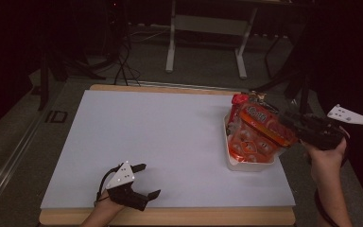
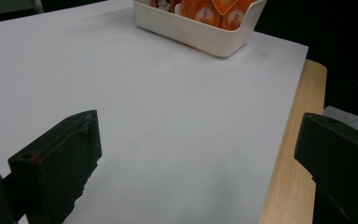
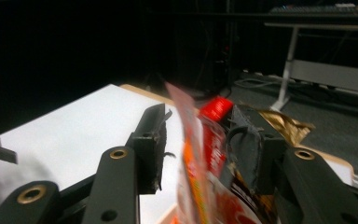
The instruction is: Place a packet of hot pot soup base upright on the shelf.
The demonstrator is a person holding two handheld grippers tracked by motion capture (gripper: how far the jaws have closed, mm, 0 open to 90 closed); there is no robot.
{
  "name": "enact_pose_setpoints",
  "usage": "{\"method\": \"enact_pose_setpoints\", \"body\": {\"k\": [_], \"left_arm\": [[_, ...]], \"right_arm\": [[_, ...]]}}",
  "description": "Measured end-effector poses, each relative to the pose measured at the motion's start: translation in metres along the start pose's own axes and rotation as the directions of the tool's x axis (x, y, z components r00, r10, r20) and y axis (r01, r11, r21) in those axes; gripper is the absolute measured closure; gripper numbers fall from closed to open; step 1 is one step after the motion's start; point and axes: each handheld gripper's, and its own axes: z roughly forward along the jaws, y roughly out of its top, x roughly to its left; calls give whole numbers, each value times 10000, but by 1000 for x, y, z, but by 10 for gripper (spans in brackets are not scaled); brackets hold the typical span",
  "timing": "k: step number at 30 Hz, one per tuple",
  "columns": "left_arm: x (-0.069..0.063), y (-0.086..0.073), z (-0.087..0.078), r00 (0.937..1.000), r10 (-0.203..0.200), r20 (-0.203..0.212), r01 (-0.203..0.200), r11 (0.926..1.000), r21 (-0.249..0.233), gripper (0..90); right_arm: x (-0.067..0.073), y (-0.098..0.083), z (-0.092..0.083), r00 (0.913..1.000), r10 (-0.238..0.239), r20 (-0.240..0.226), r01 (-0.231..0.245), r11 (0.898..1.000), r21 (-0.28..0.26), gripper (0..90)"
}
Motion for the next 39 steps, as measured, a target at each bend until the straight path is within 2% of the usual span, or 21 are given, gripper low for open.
{"method": "enact_pose_setpoints", "body": {"k": [9, 14, 17, 20, 22, 23, 25, 26, 27, 39], "left_arm": [[-1, 0, -1, 10000, 78, -13, -78, 10000, 22, 12], [0, 0, -1, 10000, 19, -14, -19, 10000, -17, 12], [1, 0, -1, 10000, 6, -20, -6, 10000, -39, 12], [1, 0, -1, 10000, 27, -21, -27, 10000, -29, 12], [0, 0, -1, 10000, 15, -9, -15, 10000, -26, 12], [0, 0, -1, 10000, 56, -7, -56, 10000, -16, 12], [0, 0, -1, 10000, 92, -12, -92, 10000, 1, 12], [0, 0, -1, 10000, 92, -12, -92, 10000, 1, 12], [-1, 0, -2, 10000, 85, -37, -85, 10000, -3, 12], [-1, 0, -2, 9999, 106, -32, -107, 9999, -26, 12]], "right_arm": [[33, 16, 11, 9982, -404, -450, 404, 9992, -6, 458], [50, 13, 23, 9955, -189, -933, 195, 9998, 53, 305], [59, 11, 30, 9899, -199, -1405, 227, 9996, 180, 211], [69, 6, 36, 9858, -305, -1649, 310, 9995, 4, 137], [72, 4, 37, 9855, -311, -1667, 314, 9995, -12, 139], [79, -2, 43, 9829, -364, -1807, 386, 9992, 86, 138], [85, -8, 46, 9819, -538, -1814, 579, 9982, 174, 137], [85, -8, 46, 9819, -538, -1814, 579, 9982, 174, 137], [88, -14, 48, 9764, -326, -2133, 367, 9992, 152, 138], [104, -53, 65, 9681, -471, -2463, 692, 9942, 819, 137]]}}
